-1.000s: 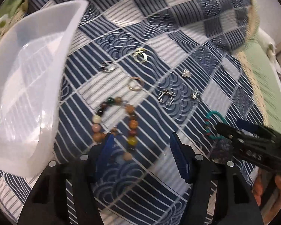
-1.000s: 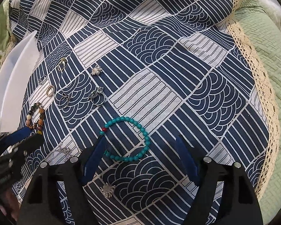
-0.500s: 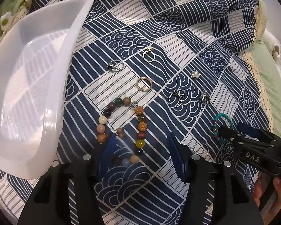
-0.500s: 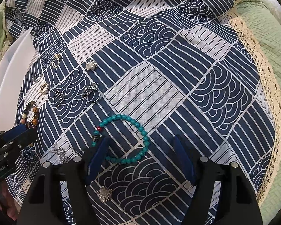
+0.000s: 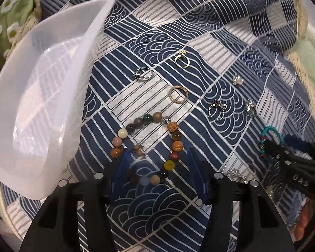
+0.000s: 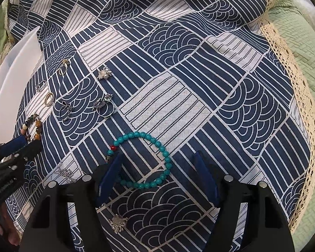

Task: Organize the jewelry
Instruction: 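Grasp the multicolored bead bracelet with the left tool while the right tool grasps the turquoise bracelet, then carry both bracelets into the white tray and open both tools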

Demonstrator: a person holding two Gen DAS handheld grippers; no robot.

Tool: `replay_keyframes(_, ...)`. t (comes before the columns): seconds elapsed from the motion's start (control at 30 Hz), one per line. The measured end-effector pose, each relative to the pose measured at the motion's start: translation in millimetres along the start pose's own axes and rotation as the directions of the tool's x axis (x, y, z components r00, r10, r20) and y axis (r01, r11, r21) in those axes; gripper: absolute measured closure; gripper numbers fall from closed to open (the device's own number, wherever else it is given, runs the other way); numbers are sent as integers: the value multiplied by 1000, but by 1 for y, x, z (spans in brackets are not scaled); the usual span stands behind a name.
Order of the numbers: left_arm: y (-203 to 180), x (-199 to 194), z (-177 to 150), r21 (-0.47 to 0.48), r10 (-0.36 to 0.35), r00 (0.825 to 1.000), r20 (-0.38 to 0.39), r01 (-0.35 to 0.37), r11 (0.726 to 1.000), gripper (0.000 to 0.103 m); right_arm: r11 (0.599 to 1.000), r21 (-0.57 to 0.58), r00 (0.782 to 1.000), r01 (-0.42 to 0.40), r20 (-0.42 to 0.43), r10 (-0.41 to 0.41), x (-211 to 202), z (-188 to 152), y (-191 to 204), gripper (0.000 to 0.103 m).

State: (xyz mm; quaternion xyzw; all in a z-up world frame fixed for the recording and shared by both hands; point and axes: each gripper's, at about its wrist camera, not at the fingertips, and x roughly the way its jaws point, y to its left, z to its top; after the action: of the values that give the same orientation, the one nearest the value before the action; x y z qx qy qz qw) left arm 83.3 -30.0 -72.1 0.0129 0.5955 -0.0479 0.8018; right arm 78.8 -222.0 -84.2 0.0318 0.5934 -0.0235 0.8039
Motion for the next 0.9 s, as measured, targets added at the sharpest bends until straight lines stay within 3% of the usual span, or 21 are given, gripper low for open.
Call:
replay_keyframes(0.07,-7,3,-1,35,17,1000,0,-17,999,60,1000,2,1000,-2,7,2,-2,-1,-1,43)
replay_keyframes(0.17,-10,2,0,47,3,1000,6,-3,999,76,1000,11,1000,-5,19,4,-6,-3,-7,66)
replay_keyframes(0.23,-12,3,0,53,1,1000,10,-1,999,90,1000,20,1000,-7,21,7,-8,-2,-9,87)
replay_keyframes(0.3,-14,3,0,62,-6,1000,11,5,998,93,999,36,1000,-26,17,26,-8,-2,-11,94)
replay_keyframes(0.53,-18,-7,1,63,-74,997,31,72,995,94,993,84,994,-83,76,76,-26,1,-21,96)
replay_keyframes(0.9,-14,-76,0,96,-187,971,146,174,980,94,983,57,972,-175,172,163,-71,8,-4,96)
